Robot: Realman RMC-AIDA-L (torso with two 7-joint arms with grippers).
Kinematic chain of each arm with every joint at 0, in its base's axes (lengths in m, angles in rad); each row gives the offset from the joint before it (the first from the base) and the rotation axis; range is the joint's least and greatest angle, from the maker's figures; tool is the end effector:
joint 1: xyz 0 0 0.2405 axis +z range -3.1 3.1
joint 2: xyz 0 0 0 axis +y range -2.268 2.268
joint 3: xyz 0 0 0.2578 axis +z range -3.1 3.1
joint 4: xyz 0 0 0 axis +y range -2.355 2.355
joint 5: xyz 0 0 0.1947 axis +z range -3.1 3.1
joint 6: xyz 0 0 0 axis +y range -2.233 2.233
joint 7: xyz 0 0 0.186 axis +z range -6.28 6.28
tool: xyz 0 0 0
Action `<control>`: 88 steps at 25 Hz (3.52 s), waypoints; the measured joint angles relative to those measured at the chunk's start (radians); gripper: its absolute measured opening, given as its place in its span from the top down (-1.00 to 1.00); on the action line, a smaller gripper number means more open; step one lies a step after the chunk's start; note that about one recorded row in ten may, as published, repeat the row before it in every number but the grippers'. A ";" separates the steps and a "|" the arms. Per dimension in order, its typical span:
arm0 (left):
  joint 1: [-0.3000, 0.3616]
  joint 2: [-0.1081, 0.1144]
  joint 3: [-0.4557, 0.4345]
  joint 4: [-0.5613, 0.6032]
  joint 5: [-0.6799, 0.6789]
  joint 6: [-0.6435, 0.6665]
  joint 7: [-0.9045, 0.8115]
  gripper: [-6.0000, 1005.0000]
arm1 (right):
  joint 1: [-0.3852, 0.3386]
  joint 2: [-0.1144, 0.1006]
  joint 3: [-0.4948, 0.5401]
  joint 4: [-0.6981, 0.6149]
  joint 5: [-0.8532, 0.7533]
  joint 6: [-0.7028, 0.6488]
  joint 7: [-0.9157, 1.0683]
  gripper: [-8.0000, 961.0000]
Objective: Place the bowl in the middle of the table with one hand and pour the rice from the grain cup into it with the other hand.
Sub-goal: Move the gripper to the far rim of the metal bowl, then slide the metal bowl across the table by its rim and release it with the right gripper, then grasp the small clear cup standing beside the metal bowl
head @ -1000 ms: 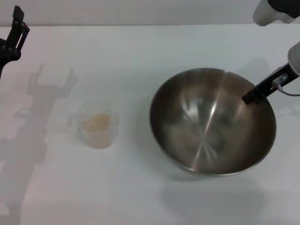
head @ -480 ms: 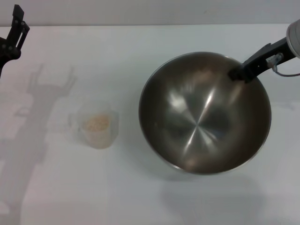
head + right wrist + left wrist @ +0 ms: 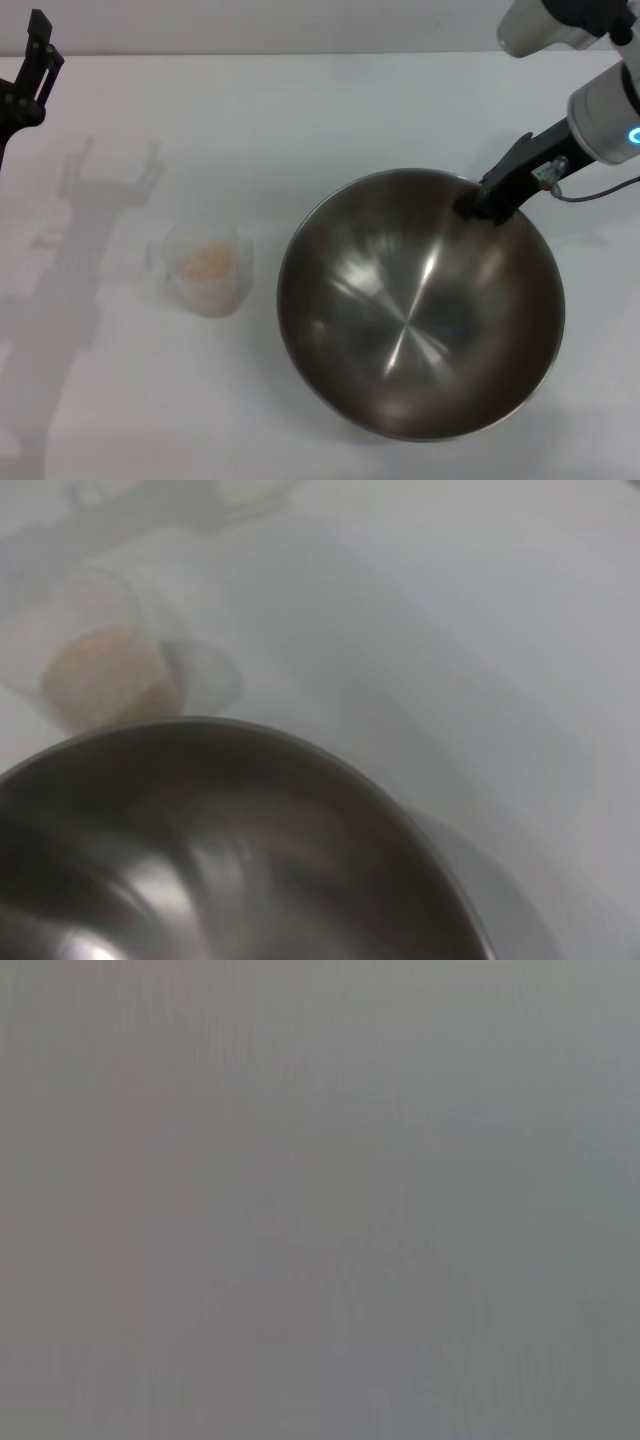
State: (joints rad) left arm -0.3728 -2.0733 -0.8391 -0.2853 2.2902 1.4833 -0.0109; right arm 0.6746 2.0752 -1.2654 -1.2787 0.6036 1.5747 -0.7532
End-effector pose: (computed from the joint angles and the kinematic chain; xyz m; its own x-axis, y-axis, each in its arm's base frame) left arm -0.2594 0.3425 0.0229 0.6519 -0.3888 0.6510 0.6514 -0.1523 -0.7433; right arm 0.1886 0.3645 -0.0328 0.8088 -0.5594 0.1813 -0.4773 -0.8046 -0.3532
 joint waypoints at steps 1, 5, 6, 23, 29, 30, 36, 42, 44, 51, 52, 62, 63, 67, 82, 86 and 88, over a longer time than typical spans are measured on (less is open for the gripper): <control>0.000 0.000 0.000 0.000 0.000 0.000 0.000 -0.72 | 0.004 0.000 -0.003 0.011 0.002 -0.002 0.000 0.98; -0.001 -0.001 0.000 0.000 0.000 0.000 0.000 -0.72 | 0.026 0.002 -0.006 0.050 0.003 -0.005 0.000 0.98; -0.001 -0.001 0.000 0.000 0.000 0.000 0.000 -0.72 | 0.031 0.002 -0.007 0.059 0.004 -0.006 0.000 0.98; -0.007 -0.001 0.000 0.000 0.000 0.003 0.003 -0.72 | 0.070 0.002 -0.069 0.123 -0.005 -0.027 0.011 0.91; -0.007 -0.001 0.000 0.000 0.000 0.003 0.002 -0.72 | 0.062 0.002 -0.072 0.083 -0.005 -0.030 0.012 0.54; -0.007 -0.001 0.000 0.000 0.000 0.003 0.002 -0.72 | 0.061 0.002 -0.072 0.075 -0.005 -0.031 0.012 0.50; 0.005 -0.001 0.000 0.000 0.000 0.009 0.000 -0.72 | 0.078 0.003 -0.095 0.050 -0.005 -0.051 0.013 0.27; 0.021 -0.001 0.000 0.000 0.000 0.034 0.000 -0.72 | 0.088 0.003 -0.156 0.050 -0.009 -0.067 0.035 0.07; 0.024 -0.001 0.000 0.000 0.000 0.043 0.000 -0.72 | 0.088 0.003 -0.160 0.050 -0.010 -0.068 0.039 0.01; 0.026 -0.001 0.000 0.000 0.000 0.053 0.000 -0.72 | 0.060 0.007 -0.174 -0.043 -0.011 -0.079 0.055 0.01; 0.027 -0.001 0.000 0.000 0.000 0.055 0.000 -0.72 | 0.041 0.008 -0.179 -0.109 -0.012 -0.105 0.062 0.01; 0.029 -0.001 0.003 0.000 0.000 0.059 0.000 -0.72 | -0.112 0.009 -0.361 -0.322 -0.158 -0.619 0.080 0.01; 0.029 -0.001 0.003 0.000 0.000 0.059 0.000 -0.72 | -0.140 0.010 -0.399 -0.324 -0.190 -0.712 0.090 0.01; 0.029 -0.001 0.001 -0.001 0.000 0.059 0.000 -0.72 | -0.291 0.013 -0.555 -0.293 -0.332 -1.204 0.160 0.01; 0.078 -0.002 0.032 -0.009 0.009 0.139 -0.048 -0.72 | -0.510 0.015 -0.719 0.447 -0.093 -2.724 0.597 0.01; 0.120 0.001 0.102 0.001 0.009 0.182 -0.078 -0.72 | -0.474 0.005 -0.695 0.734 -0.090 -2.929 0.872 0.01; 0.142 0.001 0.127 0.001 0.010 0.186 -0.078 -0.72 | -0.447 0.001 -0.674 0.847 -0.090 -2.971 0.955 0.01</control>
State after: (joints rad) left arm -0.2310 -2.0725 -0.7121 -0.2842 2.2997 1.6695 -0.0886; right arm 0.2274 2.0765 -1.9390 -0.4321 0.5138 -1.3962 0.2014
